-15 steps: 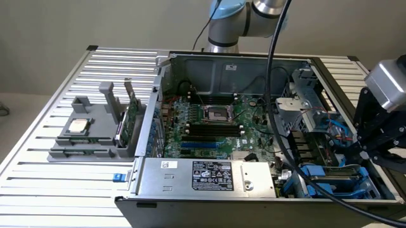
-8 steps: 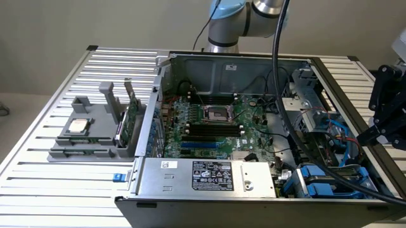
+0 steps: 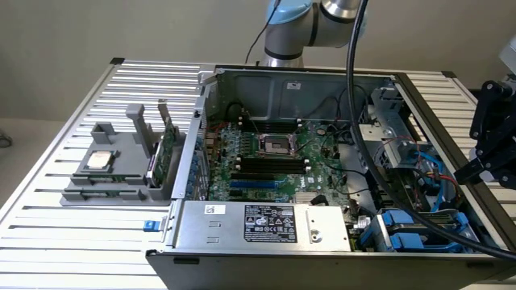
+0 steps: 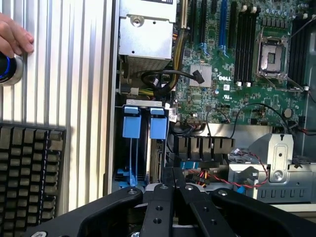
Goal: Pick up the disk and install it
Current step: 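Insert the disk into the insertion slot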
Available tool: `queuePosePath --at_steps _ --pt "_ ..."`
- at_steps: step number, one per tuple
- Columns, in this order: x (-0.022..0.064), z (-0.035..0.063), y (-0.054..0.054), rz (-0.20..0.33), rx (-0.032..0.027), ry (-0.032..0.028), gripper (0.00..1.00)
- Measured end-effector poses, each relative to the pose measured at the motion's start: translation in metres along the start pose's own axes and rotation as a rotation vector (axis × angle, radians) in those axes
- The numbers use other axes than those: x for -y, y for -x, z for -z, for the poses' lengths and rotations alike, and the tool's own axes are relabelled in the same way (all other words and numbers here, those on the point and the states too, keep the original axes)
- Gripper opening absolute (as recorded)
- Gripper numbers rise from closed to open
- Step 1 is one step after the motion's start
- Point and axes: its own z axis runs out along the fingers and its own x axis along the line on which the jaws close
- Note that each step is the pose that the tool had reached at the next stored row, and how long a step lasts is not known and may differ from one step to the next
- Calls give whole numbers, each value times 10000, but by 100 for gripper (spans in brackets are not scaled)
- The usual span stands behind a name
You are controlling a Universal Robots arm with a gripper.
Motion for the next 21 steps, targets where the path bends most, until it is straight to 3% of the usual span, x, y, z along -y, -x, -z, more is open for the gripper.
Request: queuePosePath --at_steps 12,14,15,16,17,18,21 --pt "0 0 0 0 0 0 15" --pt "0 0 0 0 0 0 27" --pt "0 0 0 0 0 0 27" --pt "0 0 0 0 0 0 39" --pt "0 0 0 0 0 -1 39" --pt "0 0 0 0 0 0 45" --pt "1 -30 -4 215 -10 6 45"
